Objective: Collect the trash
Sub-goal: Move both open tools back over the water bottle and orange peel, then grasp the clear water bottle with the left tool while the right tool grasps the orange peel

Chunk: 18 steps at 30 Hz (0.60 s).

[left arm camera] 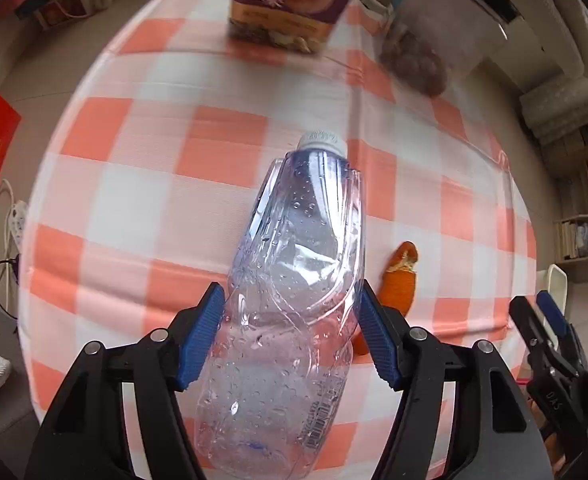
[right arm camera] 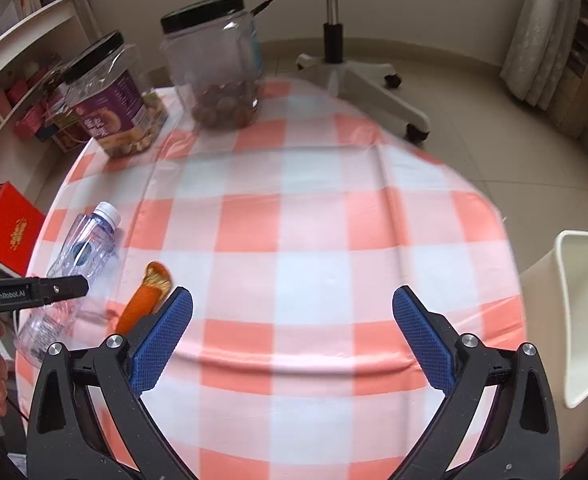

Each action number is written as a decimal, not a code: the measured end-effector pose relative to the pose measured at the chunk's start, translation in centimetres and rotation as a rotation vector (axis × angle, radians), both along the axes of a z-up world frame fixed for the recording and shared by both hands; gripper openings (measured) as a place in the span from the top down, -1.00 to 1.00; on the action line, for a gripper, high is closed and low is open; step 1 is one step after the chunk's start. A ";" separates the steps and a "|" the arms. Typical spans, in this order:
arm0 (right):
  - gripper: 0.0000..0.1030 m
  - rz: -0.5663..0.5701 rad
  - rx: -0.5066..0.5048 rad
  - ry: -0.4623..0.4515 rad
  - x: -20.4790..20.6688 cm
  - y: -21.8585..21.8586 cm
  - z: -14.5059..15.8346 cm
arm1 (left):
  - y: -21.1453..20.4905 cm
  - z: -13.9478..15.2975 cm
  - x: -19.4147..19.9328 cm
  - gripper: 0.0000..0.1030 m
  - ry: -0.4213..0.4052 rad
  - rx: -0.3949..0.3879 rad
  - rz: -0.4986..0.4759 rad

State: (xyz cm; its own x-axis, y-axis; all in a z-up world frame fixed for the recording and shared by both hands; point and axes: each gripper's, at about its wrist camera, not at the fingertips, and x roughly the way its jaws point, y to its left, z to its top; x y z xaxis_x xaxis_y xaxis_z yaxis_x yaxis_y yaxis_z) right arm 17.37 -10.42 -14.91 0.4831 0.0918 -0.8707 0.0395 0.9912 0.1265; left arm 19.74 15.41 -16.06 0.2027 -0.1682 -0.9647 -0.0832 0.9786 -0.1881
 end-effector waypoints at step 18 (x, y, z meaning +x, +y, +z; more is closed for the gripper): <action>0.67 0.023 0.049 0.065 0.5 11.4 -3.2 | 9.5 5.9 -4.7 -0.17 -0.180 0.154 0.134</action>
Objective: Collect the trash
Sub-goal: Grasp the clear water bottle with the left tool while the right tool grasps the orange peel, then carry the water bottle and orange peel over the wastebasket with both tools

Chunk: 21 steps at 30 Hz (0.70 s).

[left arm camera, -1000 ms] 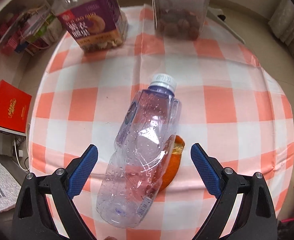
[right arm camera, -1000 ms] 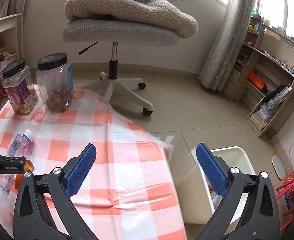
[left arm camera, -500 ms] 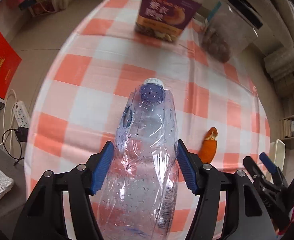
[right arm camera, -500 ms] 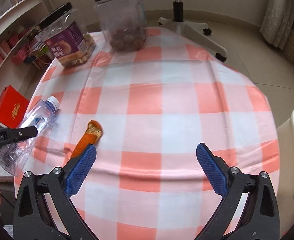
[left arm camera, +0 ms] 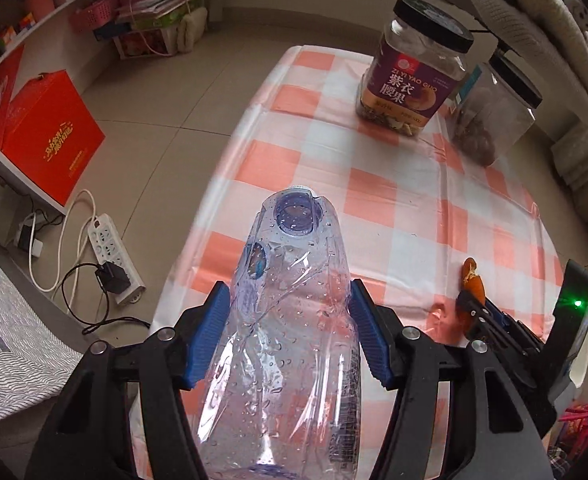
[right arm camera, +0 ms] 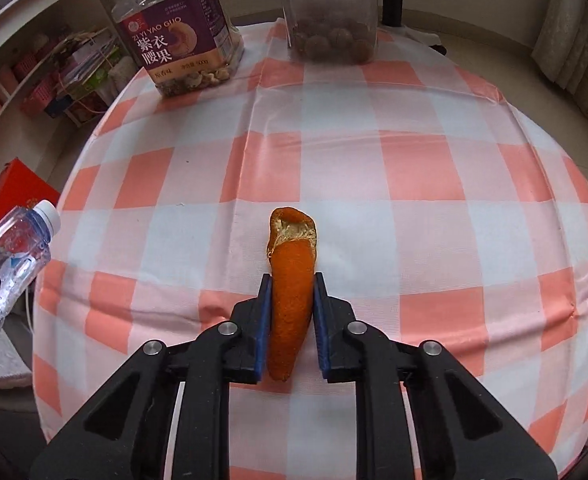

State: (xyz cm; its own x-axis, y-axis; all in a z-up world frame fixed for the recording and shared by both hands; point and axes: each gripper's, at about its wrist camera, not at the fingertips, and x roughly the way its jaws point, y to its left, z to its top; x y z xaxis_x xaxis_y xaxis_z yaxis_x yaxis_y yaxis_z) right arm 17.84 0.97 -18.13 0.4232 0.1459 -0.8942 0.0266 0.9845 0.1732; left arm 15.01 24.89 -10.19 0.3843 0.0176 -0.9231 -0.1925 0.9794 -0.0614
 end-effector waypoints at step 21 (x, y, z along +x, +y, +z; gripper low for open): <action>0.67 0.101 -0.015 -0.481 -5.6 -5.9 16.8 | -3.9 10.1 -6.9 -0.18 -0.381 0.069 0.123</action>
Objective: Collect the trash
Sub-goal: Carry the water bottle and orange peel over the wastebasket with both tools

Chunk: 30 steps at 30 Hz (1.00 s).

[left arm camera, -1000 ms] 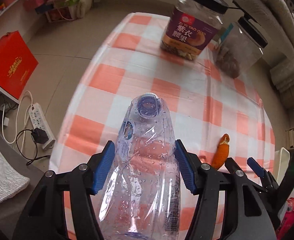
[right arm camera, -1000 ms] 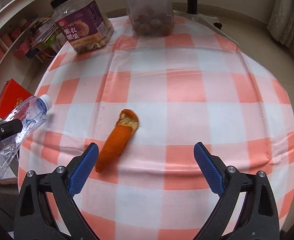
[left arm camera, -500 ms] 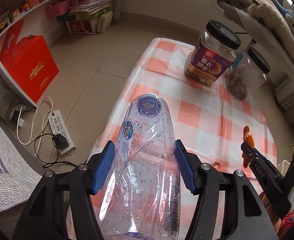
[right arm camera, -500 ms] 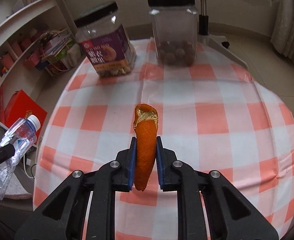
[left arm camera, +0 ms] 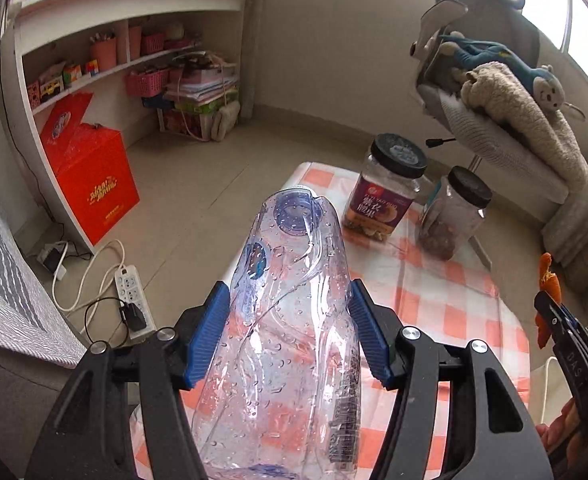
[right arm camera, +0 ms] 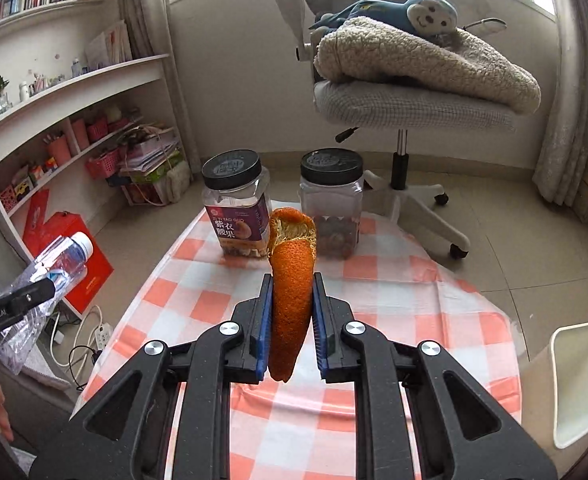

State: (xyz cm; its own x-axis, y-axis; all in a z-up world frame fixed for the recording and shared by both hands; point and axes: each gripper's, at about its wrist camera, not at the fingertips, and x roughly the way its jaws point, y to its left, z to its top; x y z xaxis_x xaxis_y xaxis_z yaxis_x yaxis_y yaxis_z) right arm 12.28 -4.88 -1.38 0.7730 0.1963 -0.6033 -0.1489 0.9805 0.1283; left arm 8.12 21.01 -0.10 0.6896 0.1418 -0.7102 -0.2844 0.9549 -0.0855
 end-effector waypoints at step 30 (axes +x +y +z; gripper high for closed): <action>0.67 -0.268 -0.018 -0.113 -4.8 -17.9 0.9 | -24.0 1.0 -0.5 -0.18 -0.193 0.102 -0.385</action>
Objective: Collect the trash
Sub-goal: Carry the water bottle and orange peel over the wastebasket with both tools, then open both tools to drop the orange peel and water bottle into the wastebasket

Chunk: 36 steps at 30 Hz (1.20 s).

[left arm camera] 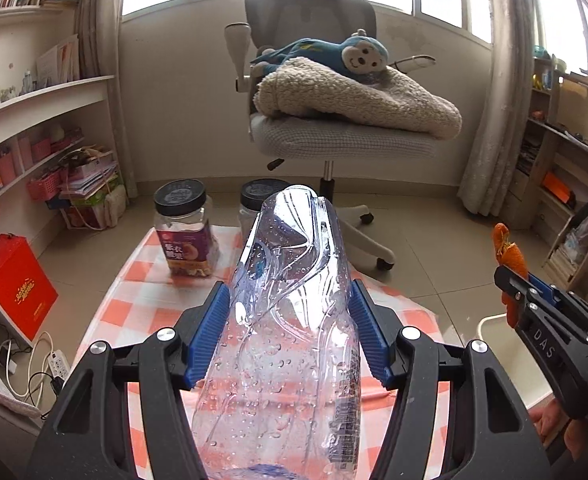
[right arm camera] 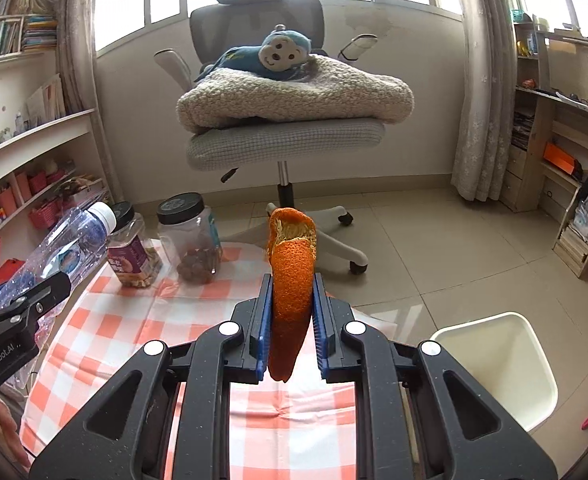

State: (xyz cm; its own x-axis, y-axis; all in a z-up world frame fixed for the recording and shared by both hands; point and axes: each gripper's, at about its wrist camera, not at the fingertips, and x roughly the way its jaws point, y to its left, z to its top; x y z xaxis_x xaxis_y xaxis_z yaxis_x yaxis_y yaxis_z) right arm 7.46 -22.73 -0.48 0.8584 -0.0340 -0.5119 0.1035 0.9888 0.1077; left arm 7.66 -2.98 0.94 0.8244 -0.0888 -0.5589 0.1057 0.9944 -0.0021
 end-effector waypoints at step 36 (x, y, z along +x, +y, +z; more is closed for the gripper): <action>-0.35 -0.641 0.222 0.018 -9.9 -31.8 -1.3 | -33.2 -7.9 -3.4 -0.18 0.140 0.080 -0.524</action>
